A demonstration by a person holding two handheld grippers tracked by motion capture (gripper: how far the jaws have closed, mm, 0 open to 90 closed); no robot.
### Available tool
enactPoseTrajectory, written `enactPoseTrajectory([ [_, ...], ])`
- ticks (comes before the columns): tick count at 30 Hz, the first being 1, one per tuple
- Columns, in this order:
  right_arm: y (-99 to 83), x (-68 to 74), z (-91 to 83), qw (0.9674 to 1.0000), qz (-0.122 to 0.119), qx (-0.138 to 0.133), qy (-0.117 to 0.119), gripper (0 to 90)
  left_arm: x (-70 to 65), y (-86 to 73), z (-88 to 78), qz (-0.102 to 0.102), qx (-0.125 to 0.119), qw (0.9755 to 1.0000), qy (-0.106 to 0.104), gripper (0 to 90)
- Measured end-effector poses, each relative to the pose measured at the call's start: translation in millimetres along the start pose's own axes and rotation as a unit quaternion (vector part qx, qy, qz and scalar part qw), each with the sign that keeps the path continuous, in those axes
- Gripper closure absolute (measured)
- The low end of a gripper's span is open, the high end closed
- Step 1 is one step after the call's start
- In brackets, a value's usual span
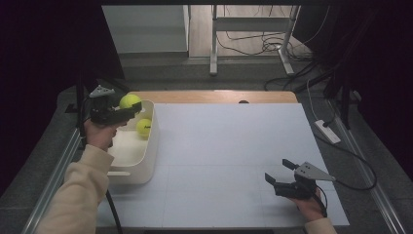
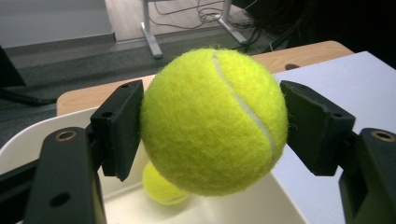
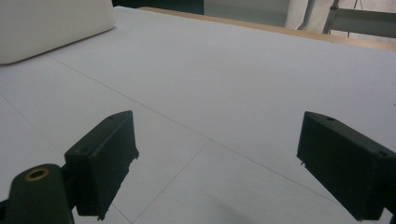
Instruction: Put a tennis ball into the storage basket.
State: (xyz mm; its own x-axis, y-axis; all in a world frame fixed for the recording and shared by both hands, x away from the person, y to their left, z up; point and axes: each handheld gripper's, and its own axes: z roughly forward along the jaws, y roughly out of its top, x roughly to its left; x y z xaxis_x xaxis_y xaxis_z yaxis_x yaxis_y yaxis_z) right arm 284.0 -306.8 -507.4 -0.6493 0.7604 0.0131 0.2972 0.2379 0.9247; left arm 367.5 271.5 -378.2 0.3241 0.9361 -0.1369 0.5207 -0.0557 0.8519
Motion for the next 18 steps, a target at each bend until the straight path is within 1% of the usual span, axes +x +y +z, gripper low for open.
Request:
enactPoseTrajectory([
  [3, -0.1, -0.3, 0.3, 1.0000, 0.001, -0.001, -0.001, 12.1, 7.7, -1.5, 4.6, -0.011, 0.011, 0.9998, 0.010, 27.1],
  [5, -0.1, -0.7, 0.2, 1.0000, 0.002, 0.000, 0.000, 12.0, 11.7, -2.7, 6.4, -0.015, 0.013, 0.9997, 0.015, 27.0],
  [6, -0.1, -0.5, 0.3, 1.0000, 0.002, -0.001, 0.000, 12.1, 12.5, -3.2, 6.5, -0.012, 0.013, 0.9996, 0.021, 27.0],
  [7, -0.1, -0.5, 0.3, 1.0000, 0.002, -0.001, 0.000, 12.1, 12.5, -3.2, 6.5, -0.012, 0.013, 0.9996, 0.021, 27.0],
  [8, -0.1, -0.3, 0.2, 1.0000, 0.001, -0.001, 0.000, 12.0, 12.6, -3.4, 6.9, -0.007, 0.014, 0.9995, 0.029, 27.0],
  [9, -0.1, -0.3, 0.2, 1.0000, 0.001, -0.001, 0.000, 12.0, 13.0, -3.6, 7.6, -0.007, 0.016, 0.9993, 0.032, 27.0],
  [14, 0.1, -0.1, 0.3, 1.0000, 0.002, -0.002, 0.000, 12.1, 16.3, -3.9, 10.7, -0.012, 0.027, 0.9989, 0.036, 27.0],
  [17, 0.1, 0.0, 0.0, 1.0000, 0.001, -0.001, 0.001, 12.0, 20.0, -4.7, 14.2, -0.019, 0.039, 0.9983, 0.038, 26.9],
  [18, 0.1, -0.1, 0.1, 1.0000, 0.002, -0.002, 0.000, 12.0, 22.5, -6.0, 17.7, -0.022, 0.056, 0.9974, 0.039, 26.9],
])
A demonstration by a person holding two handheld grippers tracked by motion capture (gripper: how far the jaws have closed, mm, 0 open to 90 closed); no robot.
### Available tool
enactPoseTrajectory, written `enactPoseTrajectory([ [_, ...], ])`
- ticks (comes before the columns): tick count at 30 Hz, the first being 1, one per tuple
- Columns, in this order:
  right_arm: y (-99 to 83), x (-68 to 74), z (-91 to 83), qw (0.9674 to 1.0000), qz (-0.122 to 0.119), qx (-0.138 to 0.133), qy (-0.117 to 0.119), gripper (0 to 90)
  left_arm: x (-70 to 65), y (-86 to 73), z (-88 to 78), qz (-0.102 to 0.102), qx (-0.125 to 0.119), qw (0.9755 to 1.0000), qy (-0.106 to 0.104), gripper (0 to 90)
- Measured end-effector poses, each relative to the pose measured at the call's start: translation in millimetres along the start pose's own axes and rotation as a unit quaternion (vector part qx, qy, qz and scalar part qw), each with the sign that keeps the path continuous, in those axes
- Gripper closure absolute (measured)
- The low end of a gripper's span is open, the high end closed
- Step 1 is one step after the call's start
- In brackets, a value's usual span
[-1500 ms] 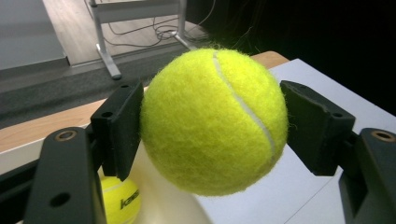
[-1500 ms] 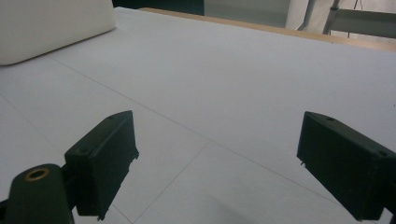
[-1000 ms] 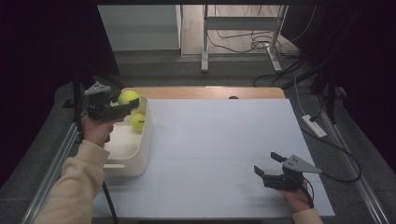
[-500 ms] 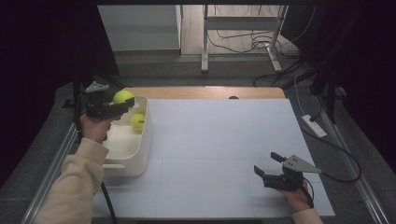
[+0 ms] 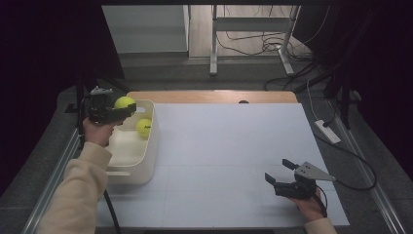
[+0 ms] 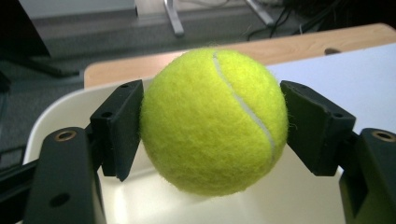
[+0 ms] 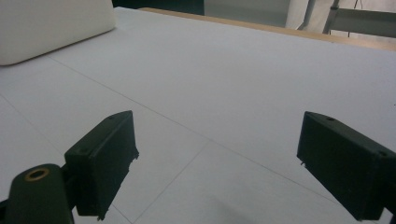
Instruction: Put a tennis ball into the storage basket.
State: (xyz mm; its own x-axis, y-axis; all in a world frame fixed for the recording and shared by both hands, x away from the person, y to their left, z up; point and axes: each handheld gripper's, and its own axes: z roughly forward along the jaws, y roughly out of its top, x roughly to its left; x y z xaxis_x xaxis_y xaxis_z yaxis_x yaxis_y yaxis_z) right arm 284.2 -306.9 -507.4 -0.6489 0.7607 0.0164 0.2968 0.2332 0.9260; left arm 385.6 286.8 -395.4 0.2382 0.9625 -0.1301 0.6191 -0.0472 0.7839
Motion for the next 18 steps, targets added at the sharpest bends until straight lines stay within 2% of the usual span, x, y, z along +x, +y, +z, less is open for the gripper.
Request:
enactPoseTrajectory([
  [5, 0.0, -0.4, -0.4, 1.0000, 0.001, 0.000, 0.000, 12.1, 3.4, -2.7, 5.6, 0.004, 0.028, 0.9996, 0.008, 26.9],
  [18, 0.1, 0.0, -0.3, 1.0000, -0.001, 0.000, 0.000, 12.1, 9.1, -5.0, 7.3, 0.000, 0.034, 0.9992, 0.021, 26.8],
])
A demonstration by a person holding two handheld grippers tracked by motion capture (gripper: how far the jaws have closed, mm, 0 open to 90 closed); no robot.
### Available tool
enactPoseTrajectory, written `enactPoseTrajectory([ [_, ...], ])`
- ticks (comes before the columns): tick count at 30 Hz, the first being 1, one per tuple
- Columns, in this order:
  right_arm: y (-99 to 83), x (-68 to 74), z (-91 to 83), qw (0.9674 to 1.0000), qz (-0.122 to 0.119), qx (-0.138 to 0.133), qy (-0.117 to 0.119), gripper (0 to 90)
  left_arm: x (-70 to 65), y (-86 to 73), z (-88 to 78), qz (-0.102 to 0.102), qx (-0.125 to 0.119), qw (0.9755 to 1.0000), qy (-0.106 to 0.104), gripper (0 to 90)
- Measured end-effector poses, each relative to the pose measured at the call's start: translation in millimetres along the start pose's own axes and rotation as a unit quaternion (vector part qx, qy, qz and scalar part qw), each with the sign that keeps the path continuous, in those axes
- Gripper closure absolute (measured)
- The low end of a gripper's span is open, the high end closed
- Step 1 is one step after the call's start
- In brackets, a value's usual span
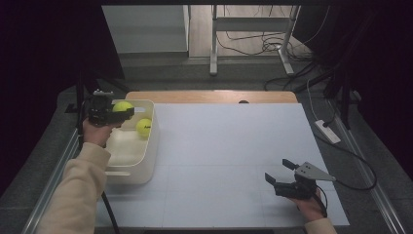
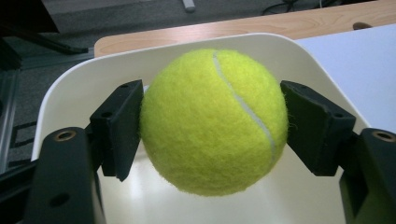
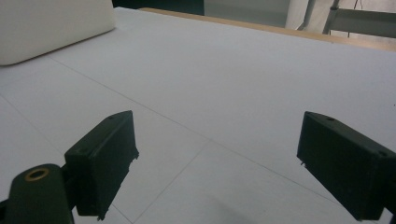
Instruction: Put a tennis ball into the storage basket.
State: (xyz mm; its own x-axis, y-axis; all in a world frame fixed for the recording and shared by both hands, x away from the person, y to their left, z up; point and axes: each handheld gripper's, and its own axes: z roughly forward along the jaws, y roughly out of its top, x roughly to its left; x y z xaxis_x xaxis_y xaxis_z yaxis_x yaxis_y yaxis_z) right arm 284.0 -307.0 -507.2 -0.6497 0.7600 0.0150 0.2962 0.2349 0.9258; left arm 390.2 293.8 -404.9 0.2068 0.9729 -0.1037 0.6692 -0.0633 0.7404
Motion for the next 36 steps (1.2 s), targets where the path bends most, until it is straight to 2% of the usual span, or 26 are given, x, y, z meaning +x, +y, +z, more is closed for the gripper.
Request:
enactPoseTrajectory([
  [9, 0.0, 0.1, 0.3, 1.0000, -0.001, 0.000, 0.001, 12.1, 4.8, -2.4, -0.1, -0.008, 0.001, 0.9999, 0.011, 26.6],
  [13, -0.1, -0.2, 0.0, 1.0000, 0.001, 0.000, 0.000, 12.1, 5.1, -2.3, -2.2, -0.013, -0.011, 0.9998, 0.012, 25.9],
  [16, -0.1, -0.6, 0.0, 1.0000, 0.001, 0.001, 0.000, 12.0, 4.0, -0.8, -6.9, -0.019, -0.032, 0.9993, 0.006, 18.7],
  [18, -0.1, -0.3, -0.1, 1.0000, 0.000, 0.001, 0.000, 12.0, 0.4, 0.1, -9.4, -0.008, -0.036, 0.9993, 0.008, 15.5],
  [23, 0.0, -0.3, -0.4, 1.0000, 0.000, 0.001, -0.001, 12.1, -8.1, -0.5, -15.6, 0.007, -0.049, 0.9985, -0.023, 13.5],
  [24, 0.0, -0.3, -0.4, 1.0000, 0.000, 0.001, -0.001, 12.1, -8.1, -0.5, -15.6, 0.007, -0.049, 0.9985, -0.023, 13.4],
  [29, -0.2, -0.6, 0.0, 1.0000, 0.000, 0.000, -0.002, 12.0, -14.3, -3.4, -25.5, 0.009, -0.071, 0.9956, -0.060, 13.8],
  [30, -0.2, -0.9, -0.4, 1.0000, 0.001, 0.000, -0.001, 12.1, -14.3, -3.4, -25.5, 0.009, -0.071, 0.9956, -0.060, 13.8],
  [33, -0.1, -1.1, -0.8, 1.0000, 0.002, -0.001, -0.001, 12.0, -17.9, -5.1, -28.8, 0.013, -0.077, 0.9936, -0.081, 14.0],
  [36, -0.1, -1.7, -0.4, 1.0000, 0.004, -0.002, 0.000, 12.0, -25.1, -8.4, -33.8, 0.019, -0.088, 0.9894, -0.114, 14.1],
])
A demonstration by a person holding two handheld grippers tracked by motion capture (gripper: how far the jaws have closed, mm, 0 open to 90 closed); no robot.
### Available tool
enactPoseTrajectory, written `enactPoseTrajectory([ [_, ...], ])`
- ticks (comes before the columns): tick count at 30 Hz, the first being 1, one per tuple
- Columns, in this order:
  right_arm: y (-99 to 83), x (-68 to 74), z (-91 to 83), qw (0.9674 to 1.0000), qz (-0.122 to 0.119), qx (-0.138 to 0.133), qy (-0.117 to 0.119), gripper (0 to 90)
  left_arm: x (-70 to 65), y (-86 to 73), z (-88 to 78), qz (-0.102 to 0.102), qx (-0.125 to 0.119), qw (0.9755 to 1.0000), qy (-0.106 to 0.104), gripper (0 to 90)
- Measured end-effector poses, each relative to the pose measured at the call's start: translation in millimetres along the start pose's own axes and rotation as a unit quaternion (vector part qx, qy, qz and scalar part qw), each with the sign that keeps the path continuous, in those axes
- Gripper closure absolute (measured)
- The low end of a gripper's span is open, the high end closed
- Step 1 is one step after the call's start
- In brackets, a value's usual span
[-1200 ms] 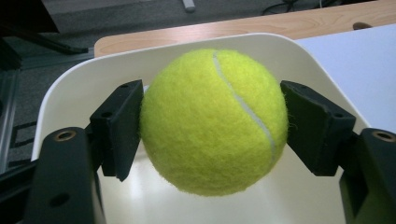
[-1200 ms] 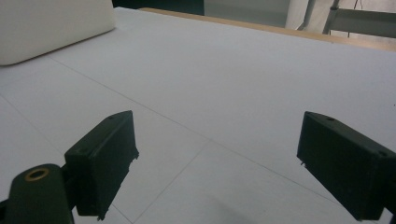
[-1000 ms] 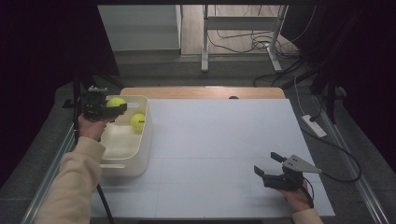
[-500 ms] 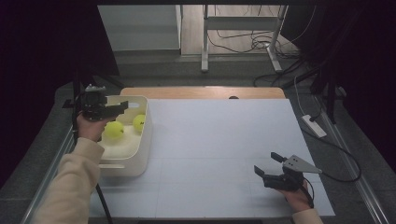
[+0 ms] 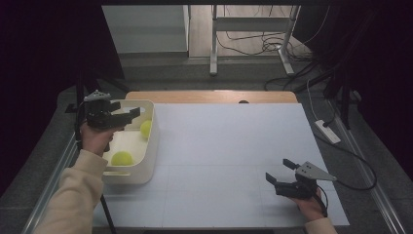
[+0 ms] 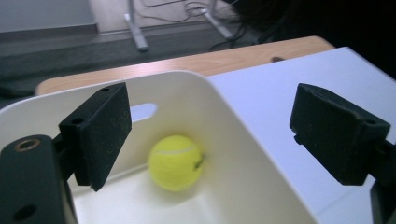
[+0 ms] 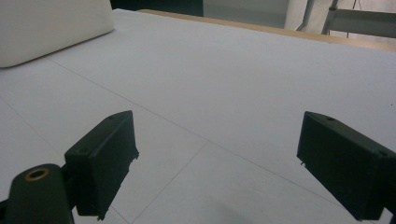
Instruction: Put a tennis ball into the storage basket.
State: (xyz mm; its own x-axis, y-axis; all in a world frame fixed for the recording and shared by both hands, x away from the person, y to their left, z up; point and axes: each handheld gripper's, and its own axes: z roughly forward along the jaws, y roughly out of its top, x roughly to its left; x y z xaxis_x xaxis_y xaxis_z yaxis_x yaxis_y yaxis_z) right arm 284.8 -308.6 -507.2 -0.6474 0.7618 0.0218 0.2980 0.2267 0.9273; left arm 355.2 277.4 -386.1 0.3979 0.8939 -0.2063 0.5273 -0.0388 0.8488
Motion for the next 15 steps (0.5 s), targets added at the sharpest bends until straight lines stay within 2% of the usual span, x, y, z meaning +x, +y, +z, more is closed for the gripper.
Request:
enactPoseTrajectory([
  [2, -0.2, 0.2, 0.3, 1.0000, -0.001, -0.001, 0.001, 12.0, -5.4, -1.8, -0.9, 0.003, -0.004, 0.9999, -0.015, 14.2],
  [5, -0.2, -0.6, 0.1, 1.0000, 0.000, 0.000, 0.002, 12.0, -16.7, -4.7, -2.7, 0.019, -0.006, 0.9991, -0.037, 14.4],
  [6, -0.4, -0.9, 0.0, 1.0000, 0.001, 0.000, 0.002, 12.0, -16.7, -4.7, -2.7, 0.019, -0.006, 0.9991, -0.037, 14.4],
  [9, -0.6, -1.3, -0.4, 1.0000, 0.001, 0.000, 0.001, 12.0, -27.4, -6.5, -4.2, 0.029, -0.009, 0.9978, -0.058, 14.6],
  [15, -0.8, 0.6, -1.8, 1.0000, -0.002, -0.001, 0.001, 12.0, -50.1, -12.2, -7.9, 0.051, -0.013, 0.9928, -0.108, 14.5],
])
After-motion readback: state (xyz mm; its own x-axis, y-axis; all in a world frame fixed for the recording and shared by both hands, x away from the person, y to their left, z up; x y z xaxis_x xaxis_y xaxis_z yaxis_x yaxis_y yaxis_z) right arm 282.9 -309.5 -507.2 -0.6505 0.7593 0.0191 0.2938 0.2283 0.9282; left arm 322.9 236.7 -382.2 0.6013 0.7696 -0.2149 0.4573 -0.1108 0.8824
